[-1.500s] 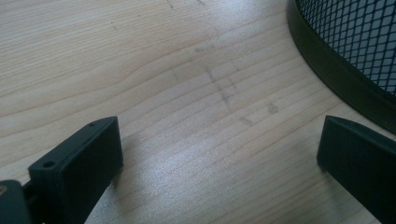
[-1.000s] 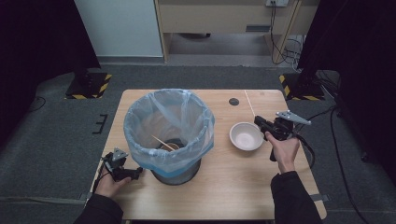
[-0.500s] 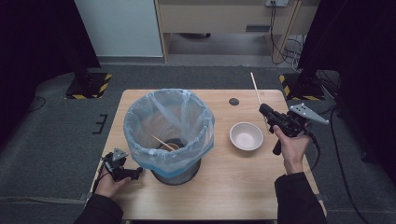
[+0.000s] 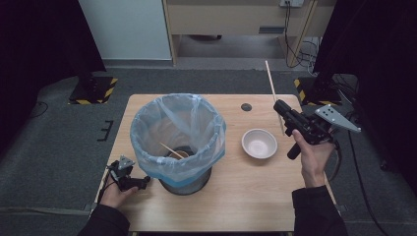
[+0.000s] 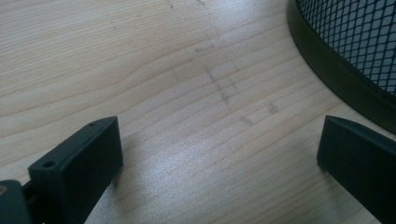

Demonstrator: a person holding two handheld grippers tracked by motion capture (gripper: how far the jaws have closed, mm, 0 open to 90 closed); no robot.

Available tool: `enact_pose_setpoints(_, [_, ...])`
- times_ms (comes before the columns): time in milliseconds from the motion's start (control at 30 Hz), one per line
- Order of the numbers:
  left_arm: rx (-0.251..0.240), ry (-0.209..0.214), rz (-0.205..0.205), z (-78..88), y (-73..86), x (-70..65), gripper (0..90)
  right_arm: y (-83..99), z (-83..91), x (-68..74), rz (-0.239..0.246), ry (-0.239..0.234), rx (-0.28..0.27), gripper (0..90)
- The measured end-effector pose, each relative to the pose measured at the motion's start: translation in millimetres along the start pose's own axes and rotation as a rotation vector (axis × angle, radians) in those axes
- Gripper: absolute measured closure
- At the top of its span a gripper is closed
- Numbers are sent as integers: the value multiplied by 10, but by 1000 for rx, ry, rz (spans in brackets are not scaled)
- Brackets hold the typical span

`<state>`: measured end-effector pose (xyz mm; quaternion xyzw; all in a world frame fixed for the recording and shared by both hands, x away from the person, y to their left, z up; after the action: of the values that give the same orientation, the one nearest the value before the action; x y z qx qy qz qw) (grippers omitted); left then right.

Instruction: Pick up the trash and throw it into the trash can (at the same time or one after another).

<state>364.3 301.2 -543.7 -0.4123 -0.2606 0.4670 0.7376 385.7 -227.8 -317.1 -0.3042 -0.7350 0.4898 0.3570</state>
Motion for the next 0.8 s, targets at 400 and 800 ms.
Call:
enact_pose_setpoints(400, [0,0,0,0,0,0,0,-162,-46,192,16,-73,-37,859])
enact_pose_setpoints(800, [-1,0,0,0,0,0,0,-270,-230,497,4,-165,-72,859])
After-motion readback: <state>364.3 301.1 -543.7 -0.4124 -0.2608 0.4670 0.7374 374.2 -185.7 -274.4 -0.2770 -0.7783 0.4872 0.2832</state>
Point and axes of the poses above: each handheld gripper's, and its own axes: z roughly backward along the jaws, y roughly out of its underside, x roughly to its left, the point moved 1 cm from there along -z, roughly forward along the jaws, and after that the axes turned 14 degrees about -x, right-handed, at the moved point
